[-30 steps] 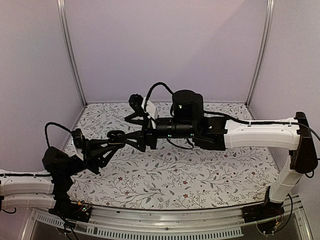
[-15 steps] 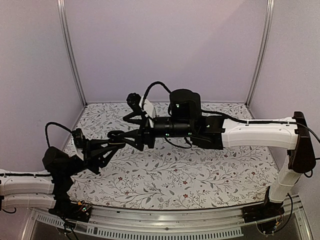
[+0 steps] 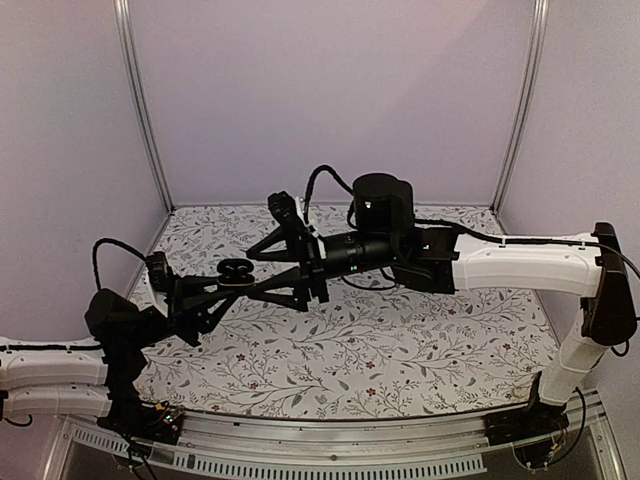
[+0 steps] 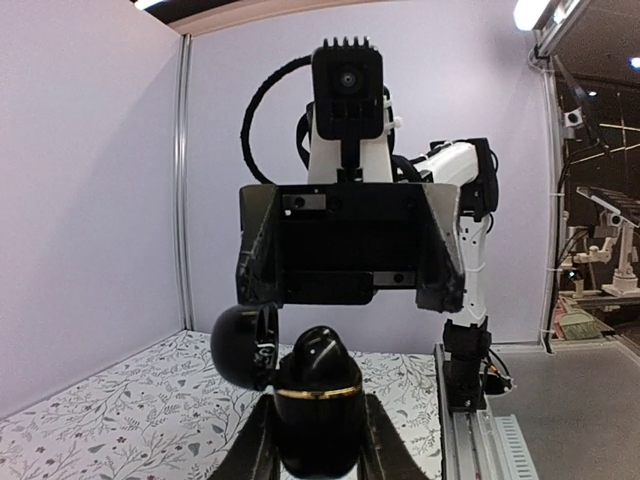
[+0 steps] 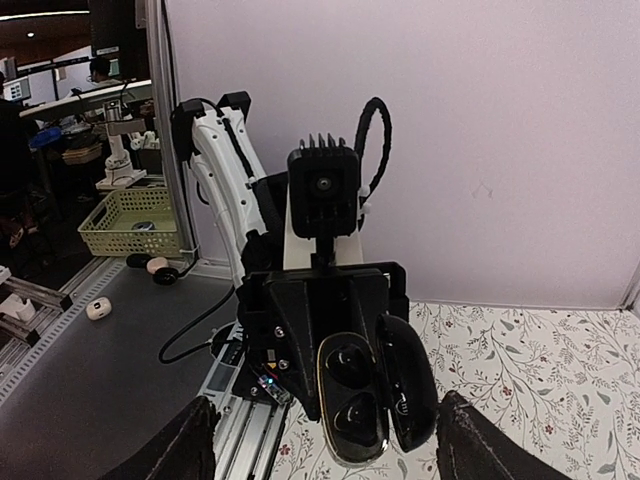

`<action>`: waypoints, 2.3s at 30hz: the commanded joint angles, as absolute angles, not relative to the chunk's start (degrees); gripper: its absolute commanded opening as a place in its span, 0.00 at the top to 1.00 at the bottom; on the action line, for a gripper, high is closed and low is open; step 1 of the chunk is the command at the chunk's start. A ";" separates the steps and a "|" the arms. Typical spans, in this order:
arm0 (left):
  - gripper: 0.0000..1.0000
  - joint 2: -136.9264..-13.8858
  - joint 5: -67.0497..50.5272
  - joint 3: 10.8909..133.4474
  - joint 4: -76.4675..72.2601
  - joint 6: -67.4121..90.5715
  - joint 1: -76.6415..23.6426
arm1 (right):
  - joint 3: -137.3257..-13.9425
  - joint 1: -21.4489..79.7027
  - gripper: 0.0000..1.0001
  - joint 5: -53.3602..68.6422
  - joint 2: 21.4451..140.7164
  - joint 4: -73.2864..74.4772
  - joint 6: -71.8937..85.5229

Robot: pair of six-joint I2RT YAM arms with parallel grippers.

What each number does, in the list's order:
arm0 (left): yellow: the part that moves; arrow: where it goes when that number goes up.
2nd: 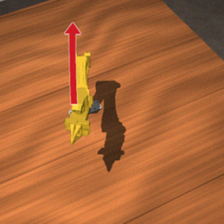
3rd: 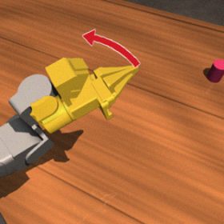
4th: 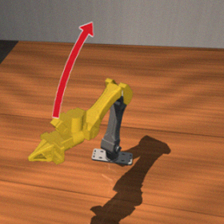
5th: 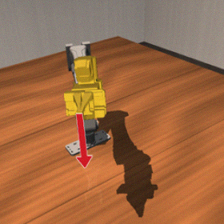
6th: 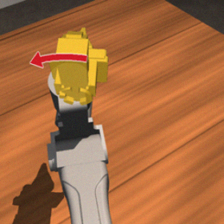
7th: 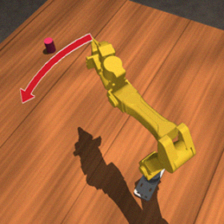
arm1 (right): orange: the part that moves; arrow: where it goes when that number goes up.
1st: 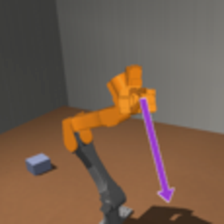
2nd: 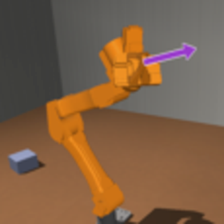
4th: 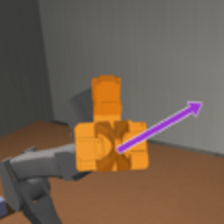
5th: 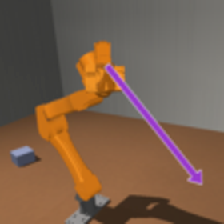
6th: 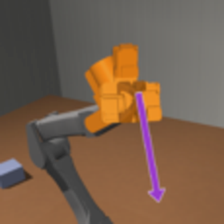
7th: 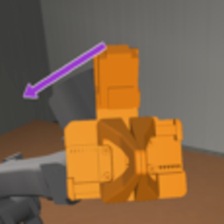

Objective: Insert the wireless bluetooth earbuds into the charging case
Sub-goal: Adjust the right earbud in the right side groove of the charging case, then close the charging case with the earbuds, then pass from the left arm to the right

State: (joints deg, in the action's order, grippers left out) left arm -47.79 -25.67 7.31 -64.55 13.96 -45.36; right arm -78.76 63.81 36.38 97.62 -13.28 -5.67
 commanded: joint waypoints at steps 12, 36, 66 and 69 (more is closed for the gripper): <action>1.00 -49.57 -27.56 9.49 -65.26 15.25 -45.47 | -80.80 63.63 0.26 40.08 99.04 -11.89 -5.32; 1.00 -50.83 -22.20 10.72 -61.32 15.17 -45.44 | -79.76 63.95 0.32 42.51 99.22 -12.09 -7.44; 1.00 -53.63 -32.93 12.39 -64.15 16.93 -44.83 | -79.68 64.46 0.66 32.52 96.42 -2.85 -14.87; 1.00 -53.79 -33.53 12.29 -64.73 16.87 -44.81 | -79.39 64.00 0.68 34.62 96.04 -3.21 -13.93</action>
State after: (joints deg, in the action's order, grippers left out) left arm -53.63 -31.14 11.51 -62.08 17.89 -45.15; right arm -79.42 64.82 31.27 97.97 -3.31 -15.75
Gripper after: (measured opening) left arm 0.215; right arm 0.328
